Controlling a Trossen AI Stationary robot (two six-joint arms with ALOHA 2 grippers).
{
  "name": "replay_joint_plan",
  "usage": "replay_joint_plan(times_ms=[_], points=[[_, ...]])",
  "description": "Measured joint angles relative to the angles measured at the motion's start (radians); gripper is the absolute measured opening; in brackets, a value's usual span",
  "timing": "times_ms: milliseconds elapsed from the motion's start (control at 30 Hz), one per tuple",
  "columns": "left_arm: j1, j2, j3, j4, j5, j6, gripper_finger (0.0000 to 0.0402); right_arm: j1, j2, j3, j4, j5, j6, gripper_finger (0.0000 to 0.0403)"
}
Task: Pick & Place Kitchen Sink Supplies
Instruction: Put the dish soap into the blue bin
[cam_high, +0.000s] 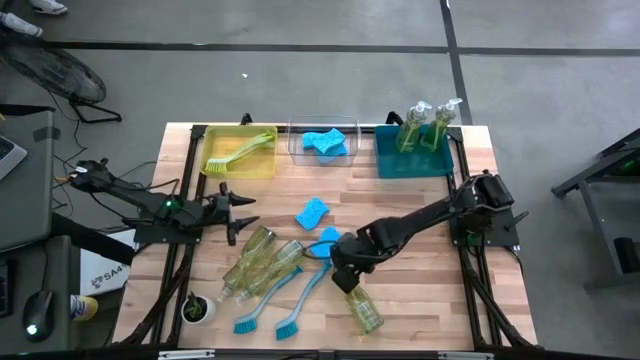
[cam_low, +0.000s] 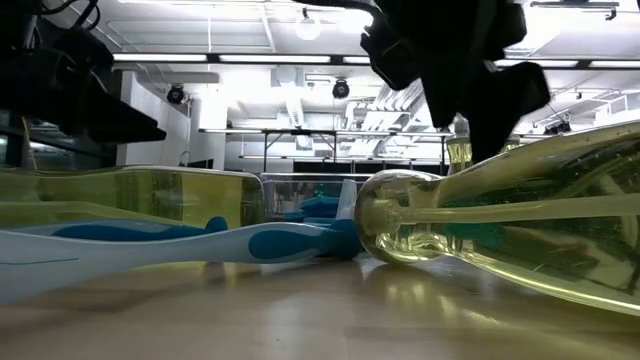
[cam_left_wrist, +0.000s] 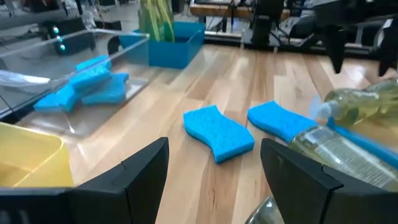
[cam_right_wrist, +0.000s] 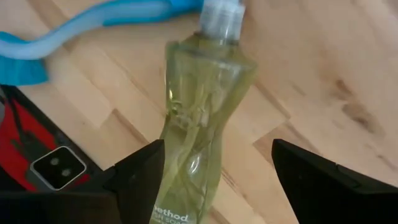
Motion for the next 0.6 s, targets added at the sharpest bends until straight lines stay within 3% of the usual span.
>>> replay_joint_plan(times_ms=[200, 433, 600], points=[[0.000, 0.025, 0.000, 0.000, -0.001, -0.025, 0.0250, 0.039, 0.026, 0.000, 0.066, -0.004, 0.020, 0.0289], [0.000, 0.024, 0.000, 0.001, -0.001, -0.026, 0.0250, 0.062, 0.044, 0.000, 0.151, 0.086, 0.026, 0.0289], [0.000, 0.025, 0.000, 0.000, 0.000, -0.026, 0.0250, 0.069, 0.091, 0.000, 0.158, 0.075, 0.025, 0.0289]])
